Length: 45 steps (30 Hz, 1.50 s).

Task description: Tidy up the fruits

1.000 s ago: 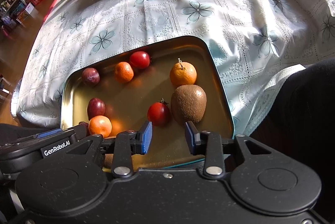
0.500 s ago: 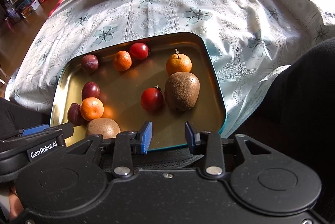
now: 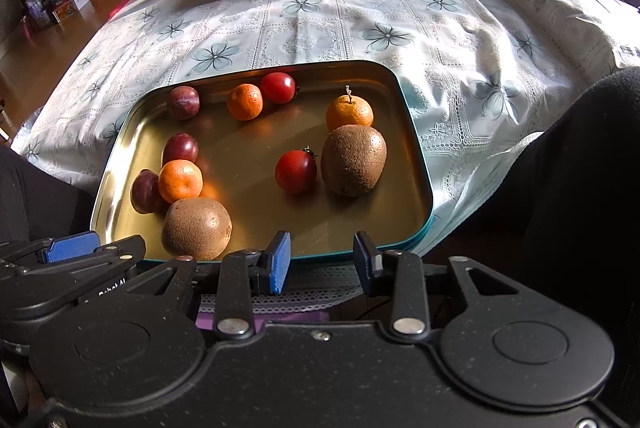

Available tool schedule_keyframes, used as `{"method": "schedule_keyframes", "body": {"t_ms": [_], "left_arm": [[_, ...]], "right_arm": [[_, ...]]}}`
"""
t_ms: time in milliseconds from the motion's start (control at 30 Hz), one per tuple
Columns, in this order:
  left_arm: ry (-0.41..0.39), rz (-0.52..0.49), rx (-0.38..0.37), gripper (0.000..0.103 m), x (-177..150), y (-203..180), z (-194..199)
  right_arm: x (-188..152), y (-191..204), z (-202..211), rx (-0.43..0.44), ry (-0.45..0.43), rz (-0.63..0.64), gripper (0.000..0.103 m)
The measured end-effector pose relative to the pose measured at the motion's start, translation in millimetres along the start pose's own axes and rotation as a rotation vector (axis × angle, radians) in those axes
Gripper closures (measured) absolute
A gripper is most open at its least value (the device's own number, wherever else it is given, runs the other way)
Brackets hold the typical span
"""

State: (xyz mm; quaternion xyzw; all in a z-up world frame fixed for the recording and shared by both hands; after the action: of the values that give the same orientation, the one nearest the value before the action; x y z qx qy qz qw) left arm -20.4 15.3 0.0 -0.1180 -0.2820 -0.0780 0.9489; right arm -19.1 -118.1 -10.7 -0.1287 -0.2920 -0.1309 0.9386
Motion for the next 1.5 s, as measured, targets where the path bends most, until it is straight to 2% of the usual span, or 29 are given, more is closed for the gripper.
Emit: {"method": "schedule_keyframes", "body": {"t_ms": [233,667,1100,1500], "left_arm": [[0.027,0.006,-0.016,0.062,-3.0,1.4,-4.6],[0.053,0.04,-0.032,0.062,-3.1,4.9,-8.7],[0.062,0.036,-0.03,0.062,-3.3,4.1,-10.3],[0.061,0.028,-0.026,0.062,-3.8,2.6,-10.6]], "right_arm": [[-4.6,-2.3,-3.8,0.012,0.032,-0.025,0.058],[-10.7,12.1,-2.9,0.005,0.021,0.049,0.058],[-10.4,6.4,-12.4,0.026,0.097,0.001,0.058],[-10.6,8.7,-11.3,0.023,0.085,0.013,0.058]]}}
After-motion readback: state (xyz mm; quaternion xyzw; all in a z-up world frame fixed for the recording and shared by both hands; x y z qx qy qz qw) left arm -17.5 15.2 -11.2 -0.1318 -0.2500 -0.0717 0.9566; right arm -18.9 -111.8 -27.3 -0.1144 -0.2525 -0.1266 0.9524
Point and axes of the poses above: each gripper's, at about its wrist camera, not at the fingertips, and z roughly against the way its jaws point, y to its left, x to its top, the point moved 3 cm from there along -z, roughly the way its jaws point, and after that the axes turned 15 degrees about -x, right-handed, at the moved point
